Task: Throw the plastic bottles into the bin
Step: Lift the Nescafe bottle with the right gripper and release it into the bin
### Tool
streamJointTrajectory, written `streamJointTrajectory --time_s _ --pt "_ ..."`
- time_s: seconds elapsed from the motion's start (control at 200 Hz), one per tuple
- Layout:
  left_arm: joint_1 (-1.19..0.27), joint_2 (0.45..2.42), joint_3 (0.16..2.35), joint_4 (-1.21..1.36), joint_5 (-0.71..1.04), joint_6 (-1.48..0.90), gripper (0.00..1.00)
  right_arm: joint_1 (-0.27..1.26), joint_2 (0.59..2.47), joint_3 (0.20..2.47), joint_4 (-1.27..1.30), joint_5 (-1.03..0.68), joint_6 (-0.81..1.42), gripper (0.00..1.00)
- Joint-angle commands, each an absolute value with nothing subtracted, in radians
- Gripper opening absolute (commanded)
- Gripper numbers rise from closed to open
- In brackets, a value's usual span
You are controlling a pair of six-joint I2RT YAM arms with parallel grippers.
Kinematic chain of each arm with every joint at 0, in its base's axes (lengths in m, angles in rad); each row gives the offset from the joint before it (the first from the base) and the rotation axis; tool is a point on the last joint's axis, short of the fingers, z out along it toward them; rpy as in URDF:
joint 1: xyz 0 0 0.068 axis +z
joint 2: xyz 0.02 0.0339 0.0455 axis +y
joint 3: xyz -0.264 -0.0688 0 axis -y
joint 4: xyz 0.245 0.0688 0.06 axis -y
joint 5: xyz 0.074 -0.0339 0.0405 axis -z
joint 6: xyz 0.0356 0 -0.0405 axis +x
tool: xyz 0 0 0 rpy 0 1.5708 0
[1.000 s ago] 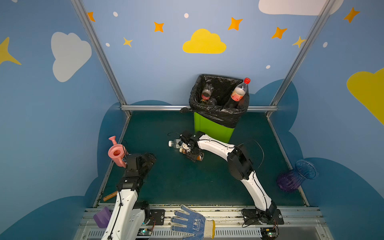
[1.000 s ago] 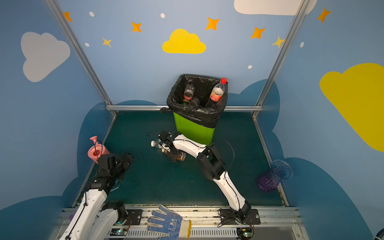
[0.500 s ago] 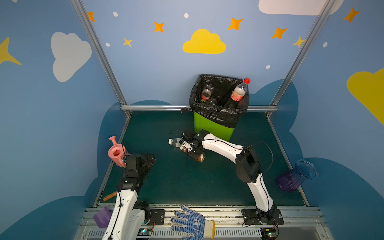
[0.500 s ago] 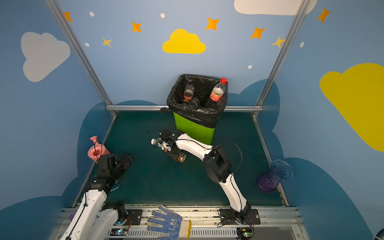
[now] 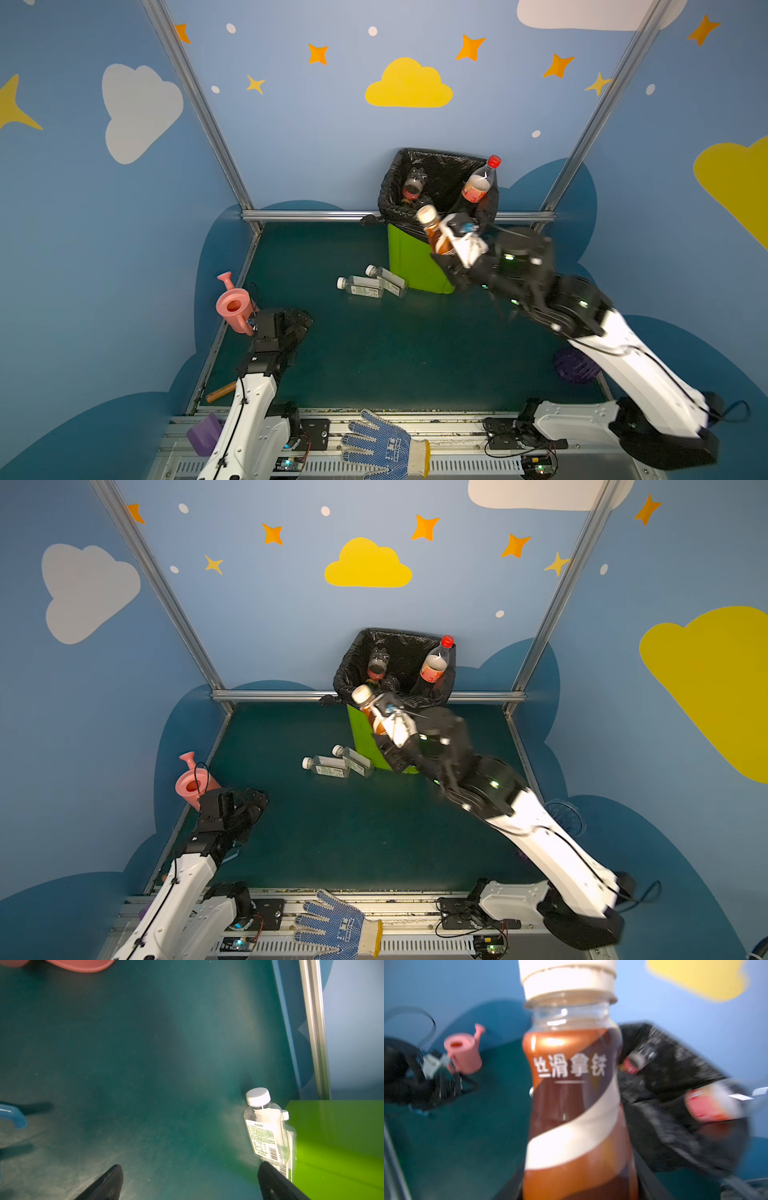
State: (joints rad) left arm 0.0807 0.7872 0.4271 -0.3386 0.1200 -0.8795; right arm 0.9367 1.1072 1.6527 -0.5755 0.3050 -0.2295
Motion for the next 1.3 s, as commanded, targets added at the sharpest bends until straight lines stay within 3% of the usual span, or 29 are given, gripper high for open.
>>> streamJointTrajectory --time_s 0.0,0.23,0.33,0.43,0.506,0.576,0.641,0.721,0.856,0.991,1.296 --pt "0.086 0.811 0.437 -0.308 0.116 -0.881 1.0 0.952 1.001 1.668 -0.385 0.391 -0.376 0.52" --pt "0.087 0.843 0.465 -0.326 0.121 -0.867 1.0 0.919 0.93 1.56 -0.144 0.52 -0.529 0.57" --pt "0.085 0.853 0.463 -0.317 0.132 -0.87 1.0 0.799 1.011 1.59 -0.185 0.39 -0.411 0.59" --pt "0.086 0.862 0.463 -0.312 0.148 -0.876 1.0 0.598 1.223 1.731 -0.339 0.151 -0.182 0.61" --pt "0.086 0.861 0.464 -0.314 0.152 -0.874 1.0 0.528 1.442 1.892 -0.49 0.08 -0.137 0.73" --pt "0.085 0.852 0.467 -0.323 0.158 -0.869 1.0 0.502 1.619 2.051 -0.656 0.119 -0.15 0.97" --pt "0.085 0.834 0.472 -0.346 0.153 -0.858 1.0 0.488 1.694 2.121 -0.758 0.167 -0.133 0.98" --pt "0.084 0.799 0.477 -0.376 0.138 -0.841 1.0 0.499 1.634 2.1 -0.771 0.215 -0.115 0.98" --pt "0.086 0.757 0.456 -0.366 0.111 -0.824 1.0 0.522 1.364 1.91 -0.505 0.173 -0.096 0.98" --pt "0.085 0.789 0.454 -0.347 0.133 -0.853 1.0 0.496 1.386 2.042 -0.693 0.263 -0.098 0.98" --pt "0.085 0.804 0.459 -0.36 0.129 -0.84 1.0 0.386 1.303 1.849 -0.635 0.177 -0.014 0.98"
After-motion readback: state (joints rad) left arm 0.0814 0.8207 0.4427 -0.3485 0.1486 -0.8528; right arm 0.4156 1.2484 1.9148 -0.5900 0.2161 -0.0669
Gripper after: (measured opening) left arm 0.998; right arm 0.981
